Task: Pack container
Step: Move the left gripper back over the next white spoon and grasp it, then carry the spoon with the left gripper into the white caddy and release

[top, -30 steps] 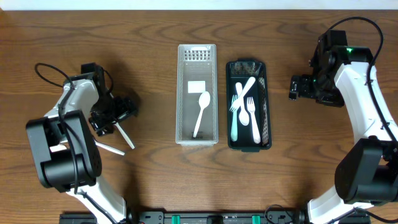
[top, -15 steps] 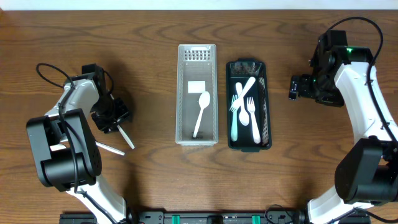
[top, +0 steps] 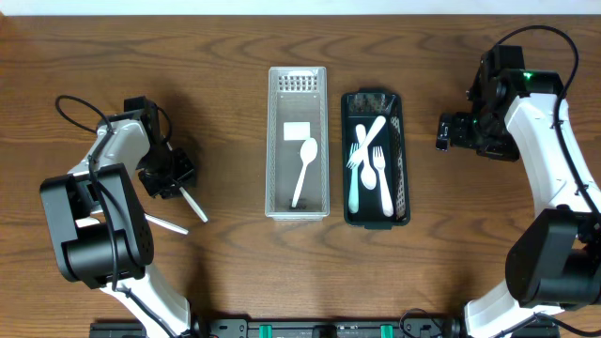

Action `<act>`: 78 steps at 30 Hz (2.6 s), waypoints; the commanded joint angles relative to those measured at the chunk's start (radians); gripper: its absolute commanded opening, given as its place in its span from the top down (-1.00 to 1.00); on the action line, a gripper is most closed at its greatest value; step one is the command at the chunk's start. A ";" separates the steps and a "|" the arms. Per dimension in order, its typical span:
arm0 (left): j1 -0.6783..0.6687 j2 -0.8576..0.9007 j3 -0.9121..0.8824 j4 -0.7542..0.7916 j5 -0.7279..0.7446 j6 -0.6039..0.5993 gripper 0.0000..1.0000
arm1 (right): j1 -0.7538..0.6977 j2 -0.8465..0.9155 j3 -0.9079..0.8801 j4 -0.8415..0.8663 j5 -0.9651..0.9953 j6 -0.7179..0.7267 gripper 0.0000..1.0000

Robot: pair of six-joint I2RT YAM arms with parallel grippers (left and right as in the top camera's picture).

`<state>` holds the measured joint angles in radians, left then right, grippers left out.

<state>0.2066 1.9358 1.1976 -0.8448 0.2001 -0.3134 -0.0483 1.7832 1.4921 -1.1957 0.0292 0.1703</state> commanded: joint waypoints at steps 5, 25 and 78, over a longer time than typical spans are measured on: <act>-0.002 0.019 -0.003 -0.005 -0.002 0.005 0.57 | 0.010 -0.010 0.000 0.000 -0.004 -0.015 -0.98; -0.002 0.010 -0.002 -0.014 -0.002 0.005 0.88 | 0.010 -0.010 0.000 0.000 -0.004 -0.015 -0.99; -0.553 -0.462 0.284 -0.142 -0.293 -0.098 -0.96 | 0.010 -0.010 0.000 -0.020 -0.011 -0.030 -0.99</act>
<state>-0.4446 1.5913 1.4483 -0.9409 -0.0048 -0.3233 -0.0483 1.7832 1.4921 -1.2140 0.0216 0.1619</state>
